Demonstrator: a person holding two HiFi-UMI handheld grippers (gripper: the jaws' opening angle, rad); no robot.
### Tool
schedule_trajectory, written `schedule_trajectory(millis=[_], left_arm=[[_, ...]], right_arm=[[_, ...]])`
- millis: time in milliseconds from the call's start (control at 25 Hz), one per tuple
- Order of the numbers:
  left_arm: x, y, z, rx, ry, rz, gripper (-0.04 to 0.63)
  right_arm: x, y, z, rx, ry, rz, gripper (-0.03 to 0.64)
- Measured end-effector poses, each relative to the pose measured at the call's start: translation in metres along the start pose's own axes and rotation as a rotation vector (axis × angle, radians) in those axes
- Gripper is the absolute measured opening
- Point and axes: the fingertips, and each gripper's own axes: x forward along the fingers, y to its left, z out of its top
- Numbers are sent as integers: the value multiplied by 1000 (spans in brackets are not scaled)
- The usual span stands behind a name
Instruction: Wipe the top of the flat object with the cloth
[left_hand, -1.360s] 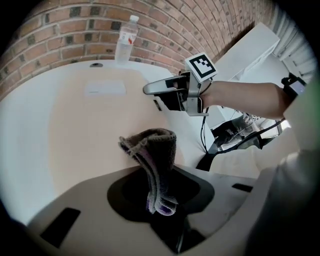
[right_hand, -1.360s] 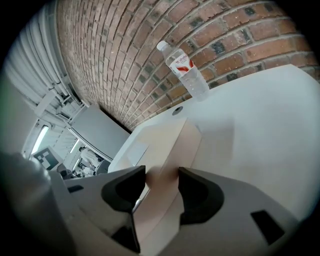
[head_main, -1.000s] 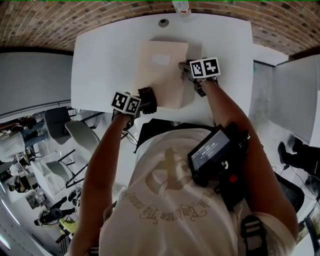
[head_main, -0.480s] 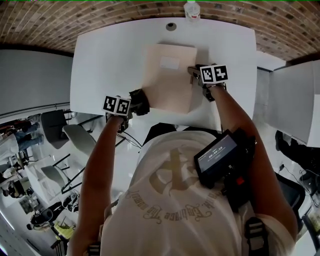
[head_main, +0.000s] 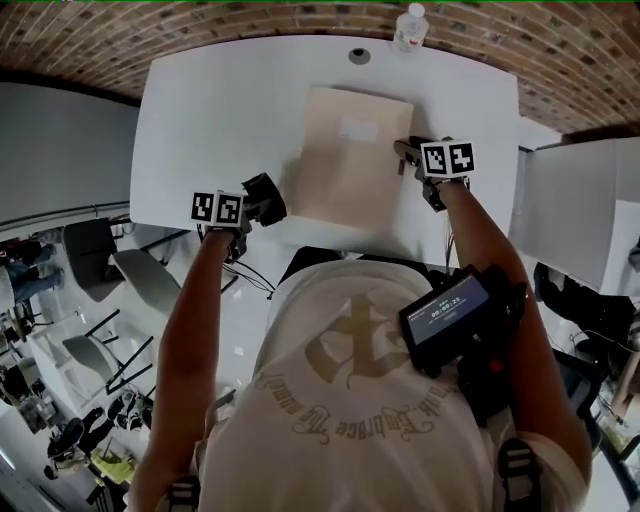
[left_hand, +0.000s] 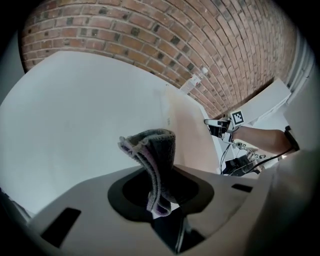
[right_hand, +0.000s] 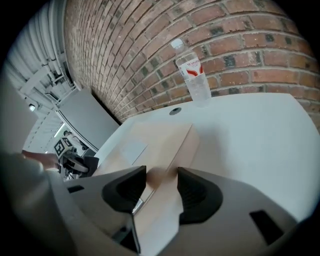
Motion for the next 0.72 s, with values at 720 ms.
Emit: schedule_trajectory(millis=[720], left_arm=[[-5,23,142,89,-264,-111,104]], right_arm=[[-11,11,1,108,-19,-92,190]])
